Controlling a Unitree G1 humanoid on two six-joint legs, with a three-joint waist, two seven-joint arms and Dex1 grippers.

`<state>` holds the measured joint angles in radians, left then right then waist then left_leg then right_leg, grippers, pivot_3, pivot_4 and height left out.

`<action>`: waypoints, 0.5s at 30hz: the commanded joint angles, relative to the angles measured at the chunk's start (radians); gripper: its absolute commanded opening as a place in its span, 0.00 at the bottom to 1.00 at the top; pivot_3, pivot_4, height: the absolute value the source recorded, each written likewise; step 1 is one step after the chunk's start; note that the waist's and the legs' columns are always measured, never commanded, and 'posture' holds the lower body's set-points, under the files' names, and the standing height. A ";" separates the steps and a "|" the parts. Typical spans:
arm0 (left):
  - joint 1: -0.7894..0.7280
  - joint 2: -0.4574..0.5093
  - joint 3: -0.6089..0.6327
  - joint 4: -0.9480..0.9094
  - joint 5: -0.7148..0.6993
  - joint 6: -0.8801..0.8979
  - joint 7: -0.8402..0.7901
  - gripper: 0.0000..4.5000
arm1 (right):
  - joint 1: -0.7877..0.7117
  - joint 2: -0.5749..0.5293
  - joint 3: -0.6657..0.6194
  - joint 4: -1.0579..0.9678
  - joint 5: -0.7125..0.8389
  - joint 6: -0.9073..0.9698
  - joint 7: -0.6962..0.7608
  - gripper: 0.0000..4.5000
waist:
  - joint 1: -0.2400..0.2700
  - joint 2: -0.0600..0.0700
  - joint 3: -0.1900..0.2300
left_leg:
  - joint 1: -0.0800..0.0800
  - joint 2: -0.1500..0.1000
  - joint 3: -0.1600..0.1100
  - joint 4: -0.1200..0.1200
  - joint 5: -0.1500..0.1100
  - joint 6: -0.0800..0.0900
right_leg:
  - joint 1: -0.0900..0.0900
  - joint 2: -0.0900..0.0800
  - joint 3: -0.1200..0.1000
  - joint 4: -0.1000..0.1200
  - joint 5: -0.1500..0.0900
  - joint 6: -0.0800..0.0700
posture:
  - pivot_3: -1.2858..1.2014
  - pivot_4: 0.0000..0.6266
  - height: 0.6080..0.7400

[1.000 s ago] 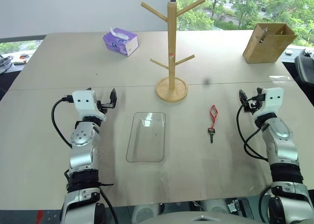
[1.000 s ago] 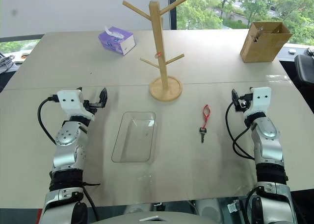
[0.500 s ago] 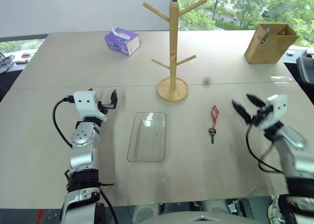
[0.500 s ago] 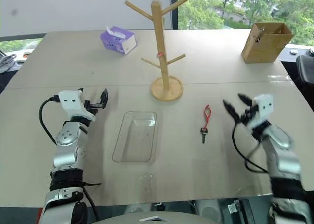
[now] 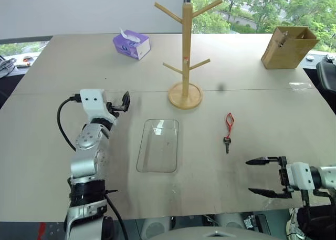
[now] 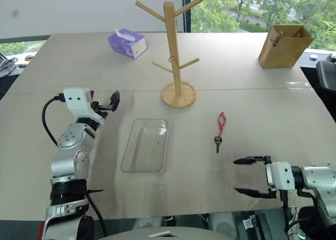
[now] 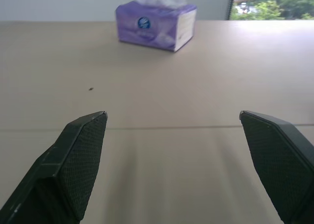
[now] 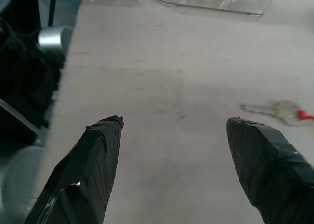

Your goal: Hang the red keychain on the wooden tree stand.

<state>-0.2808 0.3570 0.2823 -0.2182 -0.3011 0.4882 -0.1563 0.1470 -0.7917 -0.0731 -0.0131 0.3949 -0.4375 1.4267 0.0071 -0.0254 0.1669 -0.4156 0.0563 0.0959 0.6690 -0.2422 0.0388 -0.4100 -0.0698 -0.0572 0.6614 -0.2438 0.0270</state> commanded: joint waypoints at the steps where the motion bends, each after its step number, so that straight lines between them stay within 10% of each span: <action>1: -0.065 0.044 0.044 -0.272 -0.111 0.335 0.077 1.00 | -0.027 0.032 0.018 0.049 -0.013 -0.085 0.004 0.80 | 0.006 -0.001 0.000 | 0.000 0.000 0.000 0.000 0.000 0.000 | 0.000 0.000 0.000 0.000 0.000 0.000 | 0.52 0.24 1.00; 8: -0.224 0.051 0.188 -0.535 -0.273 1.046 0.123 1.00 | -0.078 0.116 0.054 0.119 0.014 -0.155 -0.019 0.80 | 0.007 0.000 0.001 | 0.001 -0.001 -0.001 0.001 0.001 -0.001 | 0.001 0.000 0.000 0.001 0.000 0.000 | 0.52 0.24 1.00; 15: -0.207 0.083 0.178 -0.611 -0.359 1.126 0.112 1.00 | -0.027 0.105 0.037 -0.011 0.172 0.025 -0.012 0.80 | 0.006 -0.001 0.001 | 0.002 -0.001 -0.004 0.001 0.001 -0.002 | 0.002 0.000 -0.001 0.001 0.000 0.000 | 0.52 0.24 1.00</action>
<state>-0.4934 0.4376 0.4423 -0.7896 -0.6301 1.6129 -0.0592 0.1142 -0.6735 -0.0110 0.0132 0.5309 -0.4338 1.4057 0.0135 -0.0260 0.1679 -0.4140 0.0554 0.0920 0.6697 -0.2408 0.0363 -0.4075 -0.0699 -0.0585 0.6621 -0.2439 0.0266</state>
